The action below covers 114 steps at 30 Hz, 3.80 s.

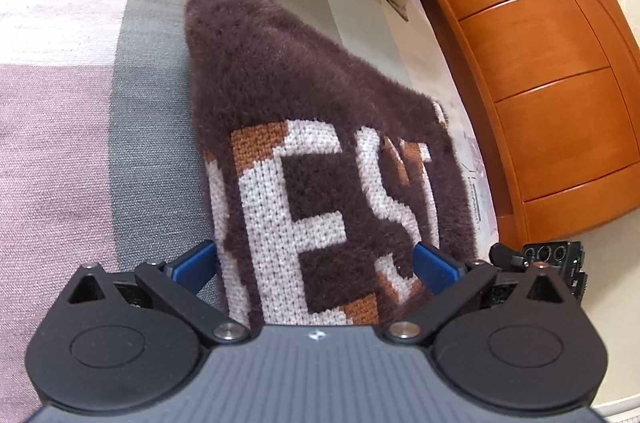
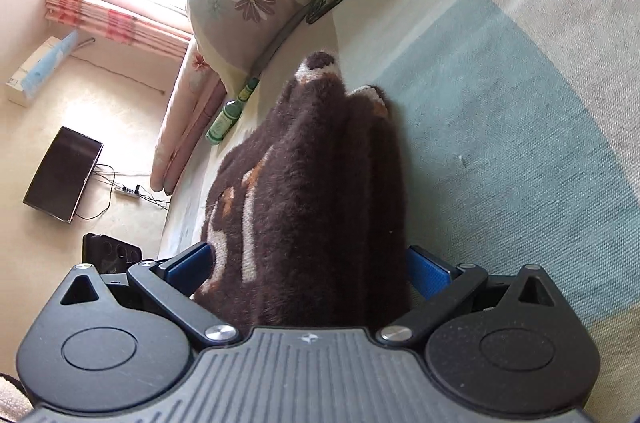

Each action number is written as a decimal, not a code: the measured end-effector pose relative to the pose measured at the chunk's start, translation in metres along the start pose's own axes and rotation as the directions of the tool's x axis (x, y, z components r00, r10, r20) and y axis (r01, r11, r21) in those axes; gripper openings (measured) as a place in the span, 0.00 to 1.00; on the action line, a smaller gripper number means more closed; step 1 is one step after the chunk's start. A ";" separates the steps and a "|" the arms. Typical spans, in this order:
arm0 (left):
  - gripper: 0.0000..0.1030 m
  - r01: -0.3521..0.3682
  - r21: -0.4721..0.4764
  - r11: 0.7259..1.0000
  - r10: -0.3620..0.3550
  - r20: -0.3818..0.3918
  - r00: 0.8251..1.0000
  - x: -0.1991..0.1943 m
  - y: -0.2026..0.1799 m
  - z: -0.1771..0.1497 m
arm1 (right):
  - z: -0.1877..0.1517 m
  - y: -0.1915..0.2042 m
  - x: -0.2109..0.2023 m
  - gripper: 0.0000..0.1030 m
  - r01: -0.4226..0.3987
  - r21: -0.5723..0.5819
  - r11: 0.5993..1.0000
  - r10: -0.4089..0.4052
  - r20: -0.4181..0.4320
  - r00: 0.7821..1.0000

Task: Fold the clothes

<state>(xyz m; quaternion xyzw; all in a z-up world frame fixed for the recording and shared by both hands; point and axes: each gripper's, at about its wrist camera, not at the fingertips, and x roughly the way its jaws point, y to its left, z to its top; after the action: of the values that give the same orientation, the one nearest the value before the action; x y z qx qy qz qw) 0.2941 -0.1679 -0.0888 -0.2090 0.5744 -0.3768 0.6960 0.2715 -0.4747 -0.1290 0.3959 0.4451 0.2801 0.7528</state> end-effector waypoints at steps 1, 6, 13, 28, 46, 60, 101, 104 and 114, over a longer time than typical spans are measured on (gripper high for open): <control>0.99 0.001 -0.004 1.000 -0.001 0.000 1.000 0.001 -0.001 0.001 | 0.001 -0.005 0.002 1.00 -0.015 0.021 1.000 0.015 -0.007 1.000; 0.99 0.021 -0.025 0.999 -0.021 -0.010 1.000 0.006 0.000 0.007 | 0.004 -0.016 0.004 1.00 -0.051 0.078 0.996 0.053 -0.029 0.998; 0.99 0.065 -0.065 0.996 -0.069 -0.051 0.996 0.017 0.013 0.016 | 0.015 -0.006 0.023 1.00 0.016 0.060 0.998 -0.008 -0.130 0.991; 0.99 0.195 -0.128 0.972 -0.207 -0.087 0.974 0.045 0.028 0.044 | 0.029 0.006 0.042 1.00 0.061 0.035 0.998 -0.053 -0.190 0.980; 0.99 0.220 -0.145 0.965 -0.244 -0.174 0.954 0.087 0.001 0.061 | 0.028 0.000 0.035 1.00 0.032 -0.014 0.999 -0.034 -0.188 0.981; 0.99 0.247 -0.130 0.960 -0.269 -0.188 0.945 0.116 -0.024 0.071 | 0.039 -0.010 0.037 1.00 -0.022 0.025 0.999 0.027 -0.208 0.978; 0.98 0.243 -0.175 0.954 -0.266 -0.119 0.957 0.175 -0.124 0.058 | 0.042 -0.008 0.040 1.00 -0.085 0.094 0.992 0.100 -0.177 0.979; 0.98 0.255 -0.180 0.950 -0.278 -0.112 0.954 0.178 -0.132 0.059 | 0.047 0.000 0.037 1.00 -0.074 0.074 0.995 0.086 -0.177 0.980; 0.98 0.314 -0.181 0.932 -0.337 -0.114 0.934 0.206 -0.148 0.068 | 0.066 0.007 0.001 1.00 -0.027 0.042 0.999 0.033 -0.148 0.988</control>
<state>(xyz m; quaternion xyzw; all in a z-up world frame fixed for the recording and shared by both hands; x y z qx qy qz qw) 0.3291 -0.4277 -0.0966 -0.3289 0.6085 -0.4539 0.5616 0.3306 -0.4930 -0.1048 0.3954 0.4992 0.3113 0.7053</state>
